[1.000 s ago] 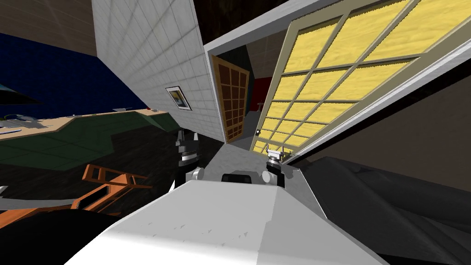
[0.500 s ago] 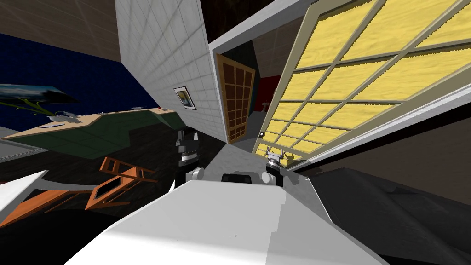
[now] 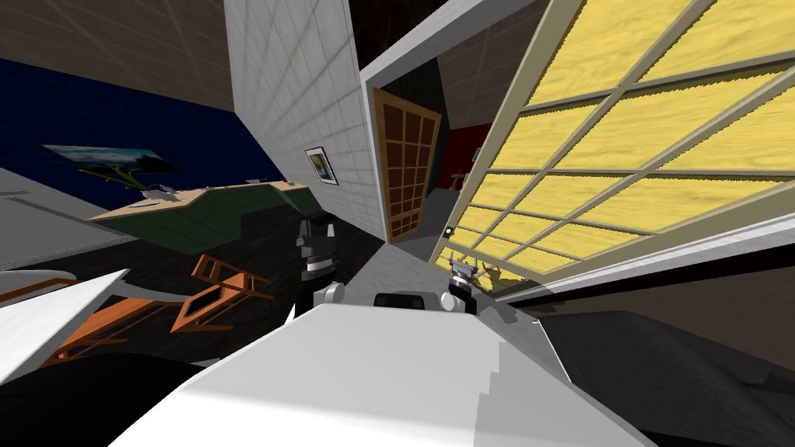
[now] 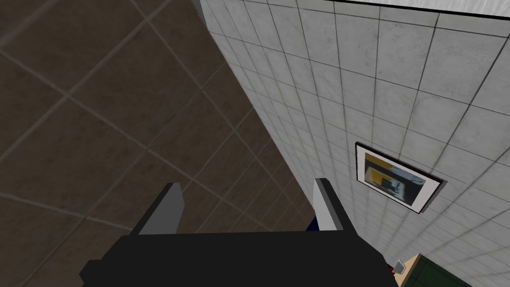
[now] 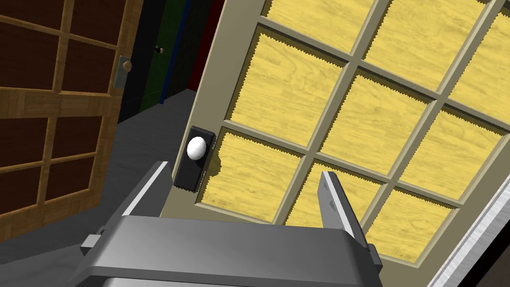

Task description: Push the door open

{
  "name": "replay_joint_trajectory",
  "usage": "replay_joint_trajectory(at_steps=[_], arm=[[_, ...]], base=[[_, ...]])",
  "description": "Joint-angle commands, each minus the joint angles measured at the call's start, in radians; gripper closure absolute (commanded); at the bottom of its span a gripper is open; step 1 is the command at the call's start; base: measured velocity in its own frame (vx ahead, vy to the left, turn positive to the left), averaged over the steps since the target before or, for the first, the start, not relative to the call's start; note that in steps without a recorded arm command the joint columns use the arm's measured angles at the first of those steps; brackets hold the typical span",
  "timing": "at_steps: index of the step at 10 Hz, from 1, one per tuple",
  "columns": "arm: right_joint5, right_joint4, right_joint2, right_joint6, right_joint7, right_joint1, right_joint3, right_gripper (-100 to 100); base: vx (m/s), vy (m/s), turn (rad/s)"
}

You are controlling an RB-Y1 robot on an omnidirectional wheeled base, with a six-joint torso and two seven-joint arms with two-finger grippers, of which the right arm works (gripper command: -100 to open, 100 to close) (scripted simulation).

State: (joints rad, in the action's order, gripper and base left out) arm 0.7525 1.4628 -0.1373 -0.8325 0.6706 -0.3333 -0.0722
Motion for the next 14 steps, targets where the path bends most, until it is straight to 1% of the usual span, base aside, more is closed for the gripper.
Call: replay_joint_trajectory(at_steps=[1, 2, 3, 6, 7, 8, 9, 10, 11, 12, 14], arm=[[0.027, -0.035, -0.007, -0.014, 0.031, 0.006, -0.003, -100], [0.043, -0.056, -0.008, -0.023, 0.047, 0.009, -0.005, -100], [0.043, -0.056, -0.008, -0.023, 0.047, 0.009, -0.005, -100], [0.089, -0.119, -0.014, -0.05, 0.095, 0.019, -0.014, -100], [0.117, -0.157, -0.017, -0.067, 0.125, 0.025, -0.019, -100], [0.131, -0.176, -0.018, -0.075, 0.139, 0.028, -0.021, -100], [0.159, -0.213, -0.021, -0.091, 0.168, 0.034, -0.026, -100], [0.172, -0.231, -0.022, -0.098, 0.181, 0.037, -0.028, -100], [0.196, -0.263, -0.025, -0.112, 0.206, 0.042, -0.033, -100], [0.208, -0.279, -0.026, -0.119, 0.219, 0.045, -0.035, -100], [0.25, -0.337, -0.029, -0.144, 0.263, 0.054, -0.042, -100]], base=[[0.091, -0.05, 0.181], [0.085, -0.052, 0.139], [0.053, -0.03, 0.027], [0.067, -0.036, 0.13], [0.103, -0.063, 0.245], [0.13, -0.068, 0.16], [0.144, -0.093, 0.154], [0.125, -0.097, 0.141], [0.119, -0.072, 0.187], [0.114, -0.065, 0.153], [0.108, -0.094, 0.165]])
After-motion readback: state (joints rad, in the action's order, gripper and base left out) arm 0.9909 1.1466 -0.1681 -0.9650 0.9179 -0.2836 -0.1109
